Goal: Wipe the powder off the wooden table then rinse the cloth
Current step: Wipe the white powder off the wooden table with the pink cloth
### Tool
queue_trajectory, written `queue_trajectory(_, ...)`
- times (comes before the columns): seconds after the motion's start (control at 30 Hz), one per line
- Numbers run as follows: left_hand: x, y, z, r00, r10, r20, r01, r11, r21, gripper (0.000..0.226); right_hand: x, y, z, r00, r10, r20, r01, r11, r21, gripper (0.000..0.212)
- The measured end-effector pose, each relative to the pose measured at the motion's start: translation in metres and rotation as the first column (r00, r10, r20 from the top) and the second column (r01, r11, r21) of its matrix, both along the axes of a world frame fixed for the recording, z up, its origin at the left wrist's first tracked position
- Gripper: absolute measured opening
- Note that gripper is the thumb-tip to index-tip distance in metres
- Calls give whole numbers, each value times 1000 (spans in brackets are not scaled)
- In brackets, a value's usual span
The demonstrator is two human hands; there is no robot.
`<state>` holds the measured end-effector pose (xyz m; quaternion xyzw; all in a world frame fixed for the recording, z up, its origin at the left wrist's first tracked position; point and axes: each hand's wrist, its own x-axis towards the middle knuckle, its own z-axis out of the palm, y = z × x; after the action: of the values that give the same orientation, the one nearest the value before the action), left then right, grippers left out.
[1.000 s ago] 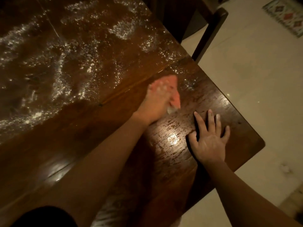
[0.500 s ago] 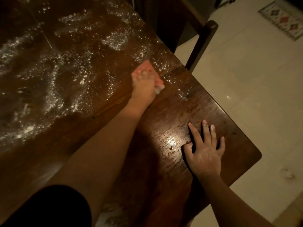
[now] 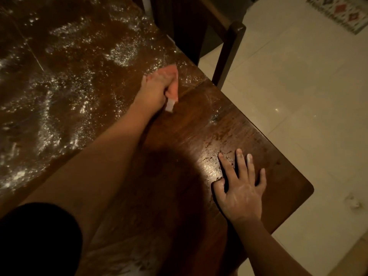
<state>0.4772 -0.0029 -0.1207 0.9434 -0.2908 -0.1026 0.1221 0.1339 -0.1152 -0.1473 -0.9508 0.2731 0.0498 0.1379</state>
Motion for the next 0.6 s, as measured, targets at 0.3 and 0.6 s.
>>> queue_trajectory(0.3, -36, -66, 7, 928, -356, -107, 360, 933, 13, 69, -2, -2, -1, 1000, 12, 8, -12, 1000, -1, 59)
queue_trajectory(0.6, -16, -36, 20, 986, -31, -165, 6, 989, -149, 57, -2, -2, 0, 1000, 15, 25, -15, 1000, 21, 59)
